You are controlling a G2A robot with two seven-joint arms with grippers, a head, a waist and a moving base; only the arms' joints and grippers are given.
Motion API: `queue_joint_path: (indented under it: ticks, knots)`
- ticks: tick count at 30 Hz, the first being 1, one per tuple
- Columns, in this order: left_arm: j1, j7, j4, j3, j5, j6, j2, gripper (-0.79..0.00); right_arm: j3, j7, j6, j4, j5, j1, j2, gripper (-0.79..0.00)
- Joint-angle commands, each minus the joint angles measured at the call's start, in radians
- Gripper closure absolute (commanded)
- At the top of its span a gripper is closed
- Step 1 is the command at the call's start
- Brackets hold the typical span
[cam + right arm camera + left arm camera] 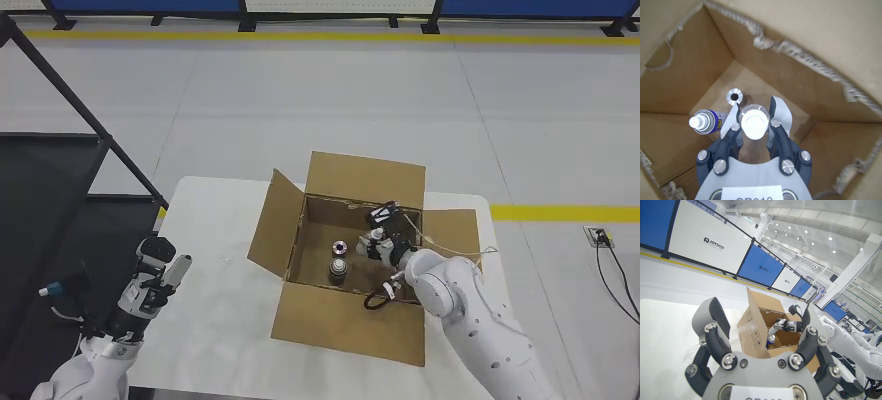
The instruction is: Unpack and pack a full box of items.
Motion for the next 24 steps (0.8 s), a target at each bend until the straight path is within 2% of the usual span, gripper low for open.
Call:
queue_joint_path:
  ticks: [1,4,7,13,16,20,24]
  knots:
    - [0.0,0.0,0.0,0.0,0.0,0.0,0.0,-0.785,0.077,-0.073,0.056,-0.118,-0.004,-0.079,0.012,0.0]
    - [0.0,0.0,0.0,0.0,0.0,0.0,0.0,-0.785,0.214,-0.212,0.177,-0.298,-0.024,-0.231,0.029,0.0]
    - [0.0,0.0,0.0,0.0,0.0,0.0,0.0,-0.785,0.33,-0.334,0.311,-0.411,-0.055,-0.368,0.036,0.0]
    - [0.0,0.0,0.0,0.0,0.0,0.0,0.0,-0.785,0.525,-0.466,0.369,-0.42,0.038,-0.509,0.04,0.0]
    - [0.0,0.0,0.0,0.0,0.0,0.0,0.0,-0.785,0.576,-0.423,0.33,-0.372,0.07,-0.533,0.045,0.0]
    - [0.0,0.0,0.0,0.0,0.0,0.0,0.0,-0.785,0.573,-0.281,0.194,-0.263,-0.015,-0.515,0.059,0.0]
    - [0.0,0.0,0.0,0.0,0.0,0.0,0.0,-0.785,0.549,-0.189,0.163,-0.139,-0.061,-0.458,0.063,0.0]
